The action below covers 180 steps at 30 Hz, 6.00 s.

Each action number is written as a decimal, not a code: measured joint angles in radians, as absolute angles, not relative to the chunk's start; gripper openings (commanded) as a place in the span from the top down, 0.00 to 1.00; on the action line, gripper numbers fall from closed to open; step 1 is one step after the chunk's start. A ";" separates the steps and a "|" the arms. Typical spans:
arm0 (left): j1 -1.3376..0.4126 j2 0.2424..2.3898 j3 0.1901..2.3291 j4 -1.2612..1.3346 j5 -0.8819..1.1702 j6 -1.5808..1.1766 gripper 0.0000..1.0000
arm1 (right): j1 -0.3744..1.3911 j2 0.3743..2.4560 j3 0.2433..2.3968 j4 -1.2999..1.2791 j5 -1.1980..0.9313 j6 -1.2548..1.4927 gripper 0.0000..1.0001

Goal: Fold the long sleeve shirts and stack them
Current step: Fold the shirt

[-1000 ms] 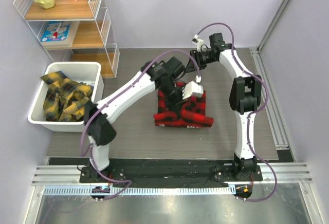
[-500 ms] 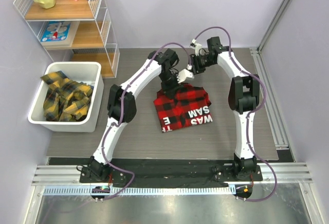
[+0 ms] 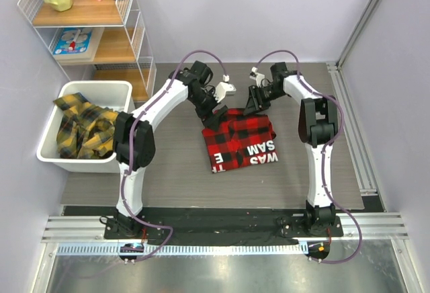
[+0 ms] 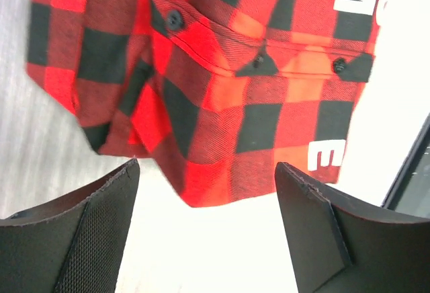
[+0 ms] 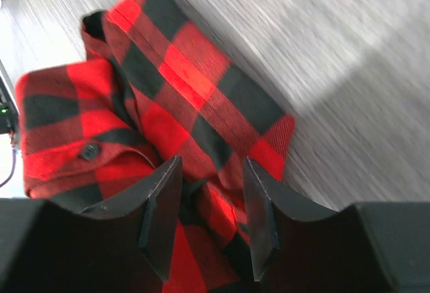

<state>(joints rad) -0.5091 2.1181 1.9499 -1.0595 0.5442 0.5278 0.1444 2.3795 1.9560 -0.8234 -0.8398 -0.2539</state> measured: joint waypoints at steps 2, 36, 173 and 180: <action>-0.507 2.098 1.907 -1.029 0.561 0.514 0.08 | 0.130 2.378 1.943 -0.831 -0.841 -0.246 0.50; -0.623 2.280 1.980 -0.553 0.751 0.545 0.13 | -0.074 2.172 1.588 -0.895 -0.793 -0.469 0.45; -0.421 1.853 1.416 -0.858 0.781 0.534 0.36 | 0.110 2.093 1.607 -1.158 -0.743 -0.586 0.46; -0.432 1.900 1.705 -0.855 0.756 0.580 0.35 | 0.045 2.143 1.975 -1.208 -0.863 -0.537 0.63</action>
<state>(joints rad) -0.4320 1.9003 1.7046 -0.8547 0.7559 0.5800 0.0448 2.1429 1.9755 -1.2083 -0.8635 -0.5373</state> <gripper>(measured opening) 0.650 0.460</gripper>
